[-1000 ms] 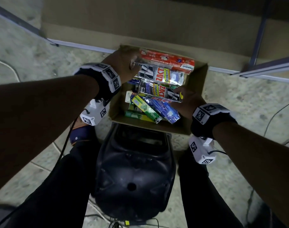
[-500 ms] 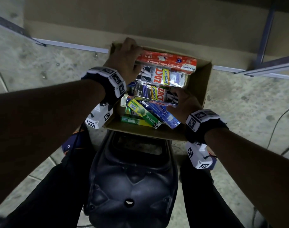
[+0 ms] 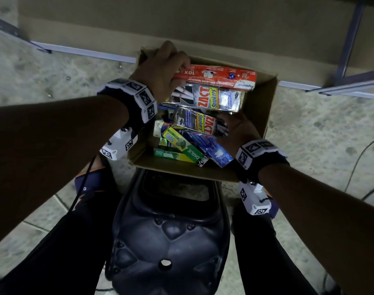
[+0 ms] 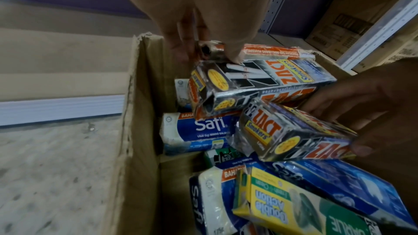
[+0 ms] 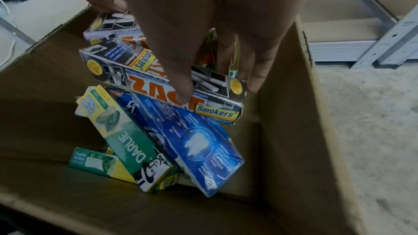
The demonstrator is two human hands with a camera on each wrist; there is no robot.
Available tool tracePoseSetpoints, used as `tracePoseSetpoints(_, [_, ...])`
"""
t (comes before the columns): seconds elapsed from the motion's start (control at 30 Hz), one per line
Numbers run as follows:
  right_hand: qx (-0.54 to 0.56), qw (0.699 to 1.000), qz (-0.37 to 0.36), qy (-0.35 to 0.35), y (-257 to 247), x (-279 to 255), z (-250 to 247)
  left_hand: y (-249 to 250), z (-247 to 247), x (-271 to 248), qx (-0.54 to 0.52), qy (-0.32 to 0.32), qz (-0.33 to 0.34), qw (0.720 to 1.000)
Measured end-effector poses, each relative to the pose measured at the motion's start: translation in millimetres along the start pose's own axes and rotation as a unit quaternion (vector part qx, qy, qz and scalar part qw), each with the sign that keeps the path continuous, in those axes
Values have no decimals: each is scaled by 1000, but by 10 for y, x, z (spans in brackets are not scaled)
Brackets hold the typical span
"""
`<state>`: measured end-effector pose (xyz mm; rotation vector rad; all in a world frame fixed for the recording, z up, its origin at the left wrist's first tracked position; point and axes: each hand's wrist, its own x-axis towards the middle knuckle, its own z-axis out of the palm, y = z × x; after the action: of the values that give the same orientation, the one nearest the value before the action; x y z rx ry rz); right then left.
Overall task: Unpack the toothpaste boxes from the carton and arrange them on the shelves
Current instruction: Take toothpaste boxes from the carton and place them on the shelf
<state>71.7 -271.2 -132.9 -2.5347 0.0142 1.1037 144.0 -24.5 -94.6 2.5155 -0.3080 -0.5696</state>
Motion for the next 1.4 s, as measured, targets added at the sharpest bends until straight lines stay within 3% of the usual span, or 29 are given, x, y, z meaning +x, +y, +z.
tracePoseSetpoints(0.3, [-42,999,6,-23,-14,-71,-120,117,-78,-4,44,-22,-22,999])
tracePoseSetpoints(0.53, [-38,998,9,-58,-45,-304,-277,215,-220,-18,19,-32,-51,998])
tracePoseSetpoints(0.7, [37,998,16,-47,-109,-591,-460,305,-460,-82,25,-50,-57,997])
tracePoseSetpoints(0.8, [60,996,38,-48,-154,-748,-533,314,-491,-241,3,-23,-89,996])
tracePoseSetpoints(0.97, [68,991,77,-82,-255,-868,-563,261,-355,-646,-83,19,-199,976])
tracePoseSetpoints(1.03, [115,980,118,-110,-292,-884,-533,250,-224,-848,-158,33,-249,955])
tracePoseSetpoints(1.13, [240,945,183,-123,-323,-922,-428,301,0,-1144,-374,52,-366,851])
tracePoseSetpoints(1.2, [288,924,213,-131,-347,-946,-334,355,157,-1311,-464,47,-404,787])
tracePoseSetpoints(1.27, [299,913,235,-146,-356,-957,-224,404,301,-1454,-488,48,-413,767])
tracePoseSetpoints(1.4, [361,883,259,-150,-312,-977,-37,452,605,-1669,-484,45,-437,757])
